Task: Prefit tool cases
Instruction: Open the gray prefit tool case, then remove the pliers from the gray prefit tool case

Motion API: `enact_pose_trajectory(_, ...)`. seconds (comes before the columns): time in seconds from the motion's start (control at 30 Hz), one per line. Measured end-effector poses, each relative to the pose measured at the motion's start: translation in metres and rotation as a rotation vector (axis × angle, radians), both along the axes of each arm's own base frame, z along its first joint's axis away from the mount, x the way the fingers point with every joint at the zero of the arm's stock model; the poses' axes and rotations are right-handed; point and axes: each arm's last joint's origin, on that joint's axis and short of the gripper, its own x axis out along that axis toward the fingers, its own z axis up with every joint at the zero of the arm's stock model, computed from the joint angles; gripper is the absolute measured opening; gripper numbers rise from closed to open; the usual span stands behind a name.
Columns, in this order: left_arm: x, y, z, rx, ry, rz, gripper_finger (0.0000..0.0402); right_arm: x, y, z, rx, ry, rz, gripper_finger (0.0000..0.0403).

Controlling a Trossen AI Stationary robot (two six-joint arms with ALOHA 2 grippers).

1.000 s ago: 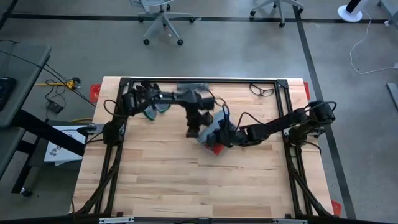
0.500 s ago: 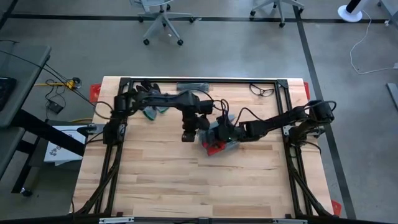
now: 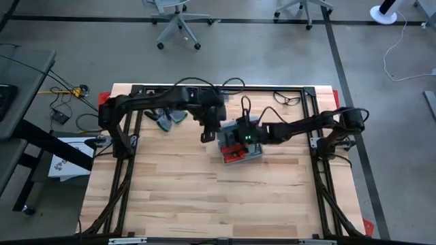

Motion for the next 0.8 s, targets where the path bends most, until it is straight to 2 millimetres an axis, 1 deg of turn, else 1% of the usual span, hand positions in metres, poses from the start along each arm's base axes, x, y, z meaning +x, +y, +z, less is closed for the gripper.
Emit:
enact_pose_trajectory(0.13,0.007,-0.013,-0.004,0.109,0.01,0.026,0.0,-0.006,-0.02,0.009,-0.002,-0.007,0.022,0.0)
enact_pose_trajectory(0.23,0.012,-0.018,-0.011,0.156,-0.016,0.053,0.0,-0.014,-0.038,0.012,0.005,0.036,0.054,0.0)
enact_pose_trajectory(0.33,0.013,-0.016,-0.026,0.135,-0.026,0.109,0.0,-0.025,-0.054,0.01,0.02,0.11,0.108,0.0)
enact_pose_trajectory(0.47,0.011,-0.006,-0.048,0.089,-0.021,0.221,0.0,-0.035,-0.07,0.006,0.028,0.174,0.198,0.0)
enact_pose_trajectory(0.6,0.004,0.002,-0.066,0.045,0.029,0.324,0.0,-0.04,-0.081,0.006,0.035,0.174,0.264,0.0)
enact_pose_trajectory(0.7,0.005,0.005,-0.07,0.036,0.013,0.366,0.0,-0.048,-0.083,0.013,0.019,0.18,0.307,0.0)
enact_pose_trajectory(0.8,0.007,0.008,-0.071,0.024,-0.033,0.385,0.0,-0.06,-0.084,0.021,0.0,0.229,0.297,0.0)
